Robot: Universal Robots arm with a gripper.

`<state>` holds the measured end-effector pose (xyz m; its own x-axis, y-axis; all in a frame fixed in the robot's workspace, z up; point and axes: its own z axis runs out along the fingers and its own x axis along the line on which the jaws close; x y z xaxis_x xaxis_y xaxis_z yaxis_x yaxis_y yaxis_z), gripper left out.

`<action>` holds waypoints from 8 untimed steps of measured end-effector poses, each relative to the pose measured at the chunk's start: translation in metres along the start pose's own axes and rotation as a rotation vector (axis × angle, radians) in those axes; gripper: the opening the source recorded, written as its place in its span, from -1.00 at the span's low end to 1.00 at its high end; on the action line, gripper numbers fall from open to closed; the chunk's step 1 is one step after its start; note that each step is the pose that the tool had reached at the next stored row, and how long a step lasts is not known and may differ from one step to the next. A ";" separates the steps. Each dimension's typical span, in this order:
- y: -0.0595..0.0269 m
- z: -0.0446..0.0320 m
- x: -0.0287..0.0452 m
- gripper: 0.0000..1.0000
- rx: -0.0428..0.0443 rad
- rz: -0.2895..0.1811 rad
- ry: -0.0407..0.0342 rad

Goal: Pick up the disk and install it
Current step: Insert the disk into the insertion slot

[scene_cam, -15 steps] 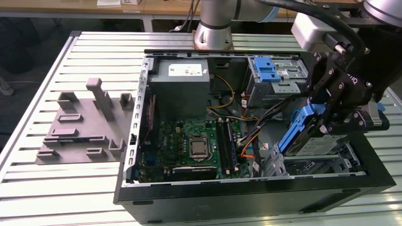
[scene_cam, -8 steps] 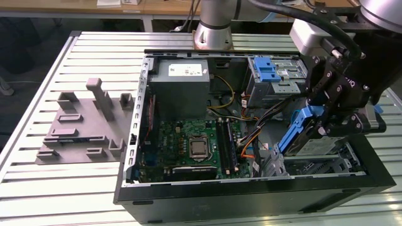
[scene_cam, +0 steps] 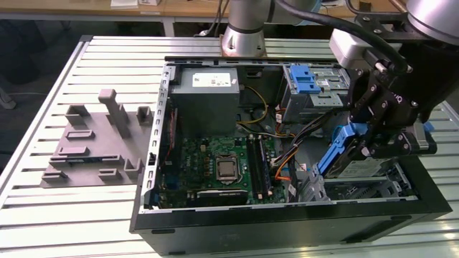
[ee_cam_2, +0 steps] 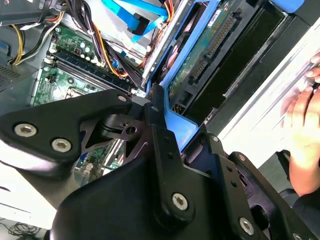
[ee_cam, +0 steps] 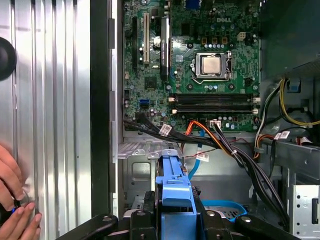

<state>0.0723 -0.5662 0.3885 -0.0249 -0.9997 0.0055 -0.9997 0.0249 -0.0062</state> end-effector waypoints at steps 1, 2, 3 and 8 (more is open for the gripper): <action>0.0000 0.0005 0.0000 -0.25 0.0000 0.000 0.0003; 0.0000 0.0011 0.0000 -0.14 0.0000 0.000 0.0002; 0.0000 0.0017 0.0000 -0.14 0.0000 0.000 0.0001; 0.0001 0.0051 0.0000 -0.04 0.0000 0.000 0.0000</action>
<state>0.0723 -0.5662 0.3834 -0.0249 -0.9997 0.0055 -0.9997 0.0249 -0.0062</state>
